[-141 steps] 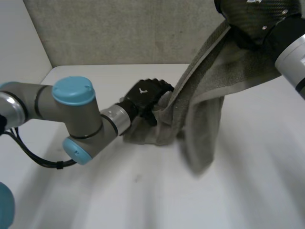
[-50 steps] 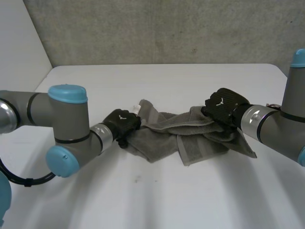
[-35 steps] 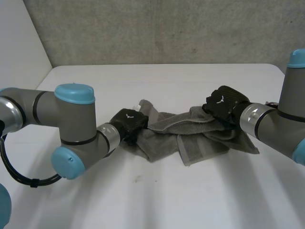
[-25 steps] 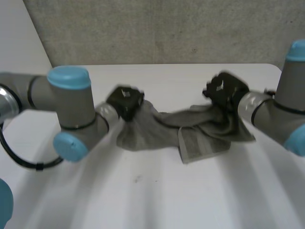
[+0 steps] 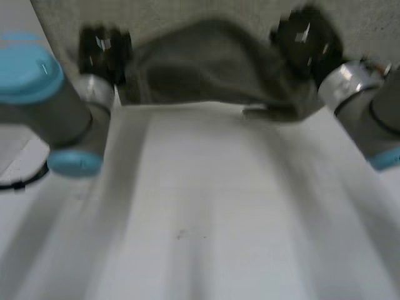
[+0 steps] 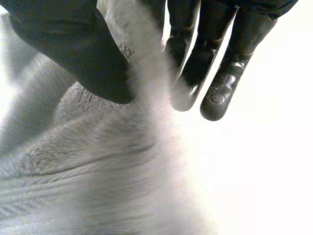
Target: Fold the towel.
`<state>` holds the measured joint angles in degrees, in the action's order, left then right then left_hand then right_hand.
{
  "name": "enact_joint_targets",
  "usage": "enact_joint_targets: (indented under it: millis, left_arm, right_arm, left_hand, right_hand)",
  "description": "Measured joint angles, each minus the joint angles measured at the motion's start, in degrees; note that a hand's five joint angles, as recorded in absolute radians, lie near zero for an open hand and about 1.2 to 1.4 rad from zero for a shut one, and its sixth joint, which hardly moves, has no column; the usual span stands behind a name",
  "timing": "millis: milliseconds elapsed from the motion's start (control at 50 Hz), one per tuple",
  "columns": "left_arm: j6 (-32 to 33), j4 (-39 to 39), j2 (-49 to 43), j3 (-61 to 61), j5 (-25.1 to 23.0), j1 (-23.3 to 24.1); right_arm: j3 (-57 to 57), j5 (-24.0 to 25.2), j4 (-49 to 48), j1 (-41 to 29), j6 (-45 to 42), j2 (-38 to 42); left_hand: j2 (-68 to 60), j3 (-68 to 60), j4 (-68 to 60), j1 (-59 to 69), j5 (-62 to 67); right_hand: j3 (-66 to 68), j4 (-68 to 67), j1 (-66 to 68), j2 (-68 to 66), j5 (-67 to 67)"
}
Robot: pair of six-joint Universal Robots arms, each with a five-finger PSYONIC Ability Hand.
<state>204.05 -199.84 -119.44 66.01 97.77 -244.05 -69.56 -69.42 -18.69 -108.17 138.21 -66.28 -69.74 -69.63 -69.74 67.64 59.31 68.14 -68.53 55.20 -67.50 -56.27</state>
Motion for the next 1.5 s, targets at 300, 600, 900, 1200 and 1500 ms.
enact_joint_targets:
  millis: [300, 600, 900, 1200, 1500]
  left_arm:
    - [9.4, -5.75, -2.92, 29.04, -3.41, 0.46]
    - [12.52, -5.21, 4.22, 33.18, -3.39, 1.09]
    - [11.89, -5.06, 4.05, 34.09, -3.69, -0.76]
    - [9.06, -5.11, 2.92, 34.05, -5.77, -5.15]
    - [3.34, -2.83, 0.68, 32.49, -12.48, -7.76]
  right_arm:
    - [-13.42, 2.17, 25.45, 0.53, -6.09, 9.34]
    - [-16.07, 2.6, 24.02, 5.91, 15.19, 2.63]
    - [-23.43, 1.87, 19.39, 11.48, 23.37, 0.31]
    - [-27.93, 2.39, 16.81, 11.4, 23.06, 0.17]
    - [-28.44, 2.61, 15.78, 11.59, 22.28, -0.36]
  left_hand:
    - [-0.01, 0.0, 0.0, 0.06, 0.0]
    - [0.3, 0.22, 0.28, 0.05, 0.01]
    - [23.72, 23.53, 23.72, -21.9, -23.29]
    - [33.16, 33.06, 33.19, -30.78, -32.84]
    - [33.18, 33.07, 33.19, -30.86, -32.8]
  right_hand:
    - [0.0, 0.0, 0.0, -0.17, -0.01]
    - [-17.69, 17.98, -11.28, 16.51, 14.31]
    - [-32.83, 33.58, -24.02, 31.31, 31.08]
    - [-0.3, 0.24, 0.33, 0.03, 0.76]
    - [-0.3, 0.22, 0.33, 0.03, 0.53]
